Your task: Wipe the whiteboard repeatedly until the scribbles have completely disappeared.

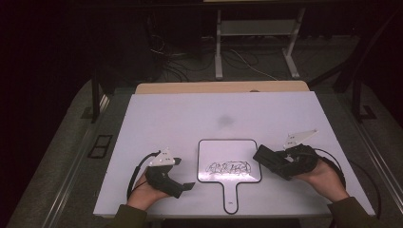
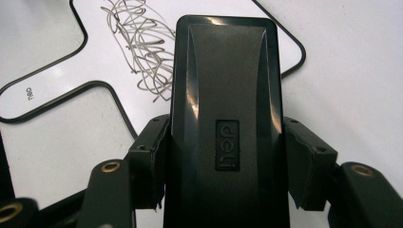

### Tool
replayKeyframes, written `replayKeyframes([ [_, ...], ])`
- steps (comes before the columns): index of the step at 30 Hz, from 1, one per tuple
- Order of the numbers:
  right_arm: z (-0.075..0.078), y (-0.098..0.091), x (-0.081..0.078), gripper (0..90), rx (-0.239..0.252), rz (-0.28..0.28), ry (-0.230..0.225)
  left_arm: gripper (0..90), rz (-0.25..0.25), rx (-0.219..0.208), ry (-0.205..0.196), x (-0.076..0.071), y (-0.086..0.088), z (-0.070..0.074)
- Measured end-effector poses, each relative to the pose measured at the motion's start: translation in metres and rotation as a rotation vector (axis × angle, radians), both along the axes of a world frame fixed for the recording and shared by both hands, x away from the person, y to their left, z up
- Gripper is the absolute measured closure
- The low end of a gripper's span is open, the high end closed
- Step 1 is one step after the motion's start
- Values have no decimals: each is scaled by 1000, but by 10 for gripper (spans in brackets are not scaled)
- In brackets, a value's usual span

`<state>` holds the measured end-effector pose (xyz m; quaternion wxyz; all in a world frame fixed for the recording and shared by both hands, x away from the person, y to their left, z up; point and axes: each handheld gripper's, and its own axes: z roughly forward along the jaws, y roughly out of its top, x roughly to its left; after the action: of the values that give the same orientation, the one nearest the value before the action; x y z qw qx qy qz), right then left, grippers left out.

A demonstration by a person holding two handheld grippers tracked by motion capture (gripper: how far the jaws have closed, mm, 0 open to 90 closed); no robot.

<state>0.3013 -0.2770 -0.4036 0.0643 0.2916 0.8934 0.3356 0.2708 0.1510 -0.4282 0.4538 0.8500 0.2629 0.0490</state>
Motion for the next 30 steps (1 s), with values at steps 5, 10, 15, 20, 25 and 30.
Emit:
replayKeyframes([
  [5, 2, 5, 4, 386, 4, 0, -5, 0, -3, -12, 1, 1, 0, 1],
  [10, 2, 11, 7, 386, 0, 10, -11, 0, 3, -14, 4, 1, 0, 1],
  [15, 3, 16, 7, 386, 2, 23, -16, 0, 5, -5, 6, -1, -1, 1],
  [20, 3, 21, 10, 386, 8, 33, -17, 0, 4, -6, -10, -2, -2, 1],
  [25, 3, 27, 13, 386, 6, 39, -14, 0, 2, -8, -9, -2, -2, 1],
  [30, 3, 32, 15, 386, 3, 42, -14, 0, 5, -14, -14, -3, -2, 1],
])
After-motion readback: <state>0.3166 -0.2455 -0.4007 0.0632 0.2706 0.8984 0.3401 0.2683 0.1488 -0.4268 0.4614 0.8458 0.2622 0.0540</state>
